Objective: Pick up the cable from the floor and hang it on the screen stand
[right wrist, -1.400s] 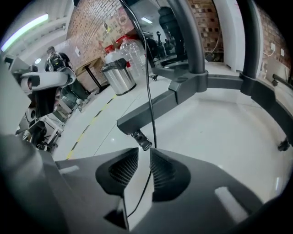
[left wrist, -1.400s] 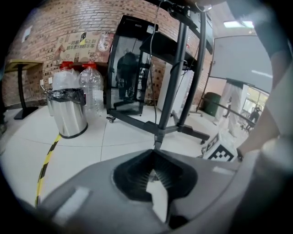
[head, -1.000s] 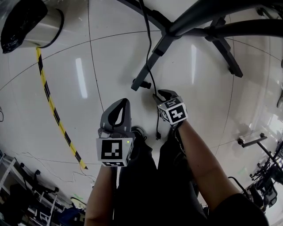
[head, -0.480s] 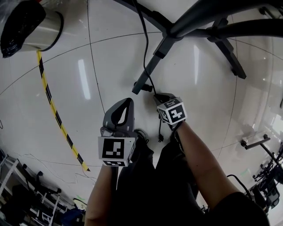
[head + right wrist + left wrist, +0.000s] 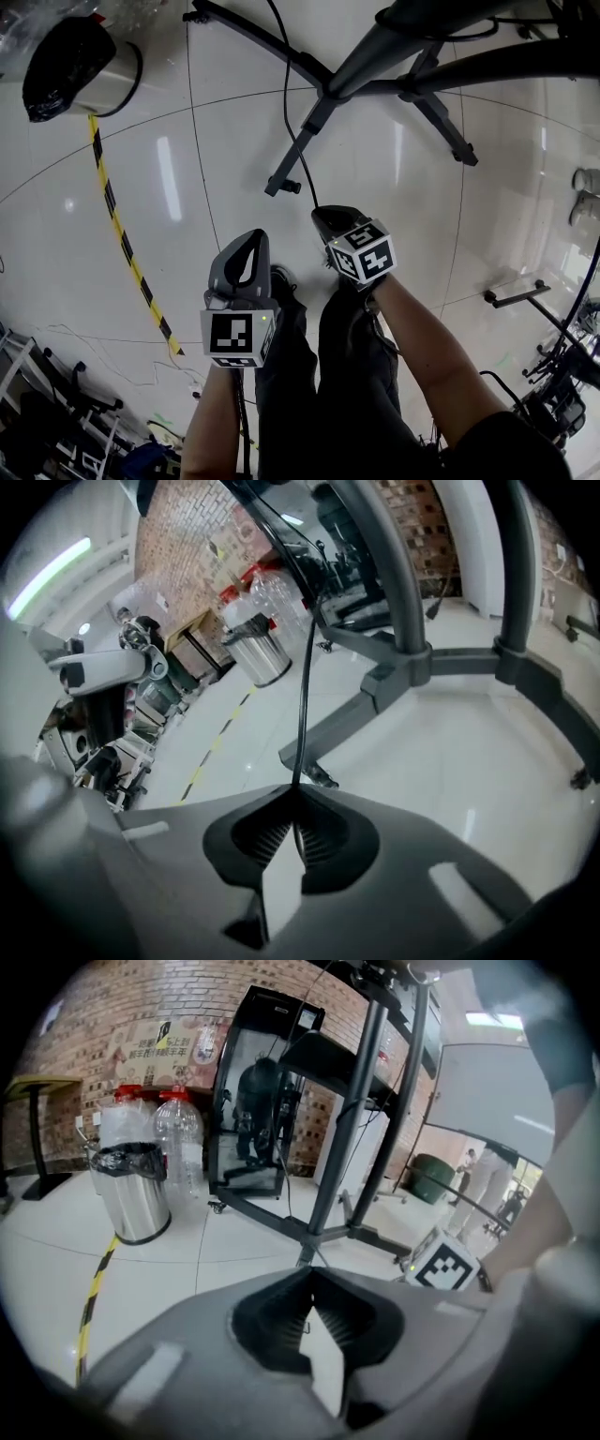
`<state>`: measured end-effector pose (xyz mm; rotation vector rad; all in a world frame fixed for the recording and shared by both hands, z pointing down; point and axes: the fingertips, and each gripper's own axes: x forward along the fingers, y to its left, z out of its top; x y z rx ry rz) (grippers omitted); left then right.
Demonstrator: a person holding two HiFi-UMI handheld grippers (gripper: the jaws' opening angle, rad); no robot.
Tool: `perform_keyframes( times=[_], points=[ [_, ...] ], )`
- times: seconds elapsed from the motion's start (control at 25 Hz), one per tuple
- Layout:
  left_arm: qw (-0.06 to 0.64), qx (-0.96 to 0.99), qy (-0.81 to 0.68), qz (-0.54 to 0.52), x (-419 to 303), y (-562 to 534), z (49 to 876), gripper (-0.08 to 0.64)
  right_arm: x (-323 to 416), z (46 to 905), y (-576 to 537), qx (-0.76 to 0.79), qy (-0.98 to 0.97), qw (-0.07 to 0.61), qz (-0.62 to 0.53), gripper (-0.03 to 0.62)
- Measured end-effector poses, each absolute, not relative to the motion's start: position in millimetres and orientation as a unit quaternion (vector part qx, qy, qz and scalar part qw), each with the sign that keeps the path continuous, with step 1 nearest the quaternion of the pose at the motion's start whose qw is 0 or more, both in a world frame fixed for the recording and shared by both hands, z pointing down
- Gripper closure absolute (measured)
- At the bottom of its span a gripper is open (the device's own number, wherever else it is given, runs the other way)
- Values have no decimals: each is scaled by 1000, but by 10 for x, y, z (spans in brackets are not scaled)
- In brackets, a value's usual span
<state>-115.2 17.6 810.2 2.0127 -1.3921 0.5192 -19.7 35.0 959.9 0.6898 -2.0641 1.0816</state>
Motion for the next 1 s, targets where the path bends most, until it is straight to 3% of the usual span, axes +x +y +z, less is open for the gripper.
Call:
perform_keyframes(
  times=[0.72,1.0],
  points=[
    [270,774,-557,137,-872,39,6050,555,-346,6823,59,252,-873,250,335,575],
    [224,795,-551,118,-700,-157,5072,555,-180,5551,-72,243,-911,236,233,575]
  ],
)
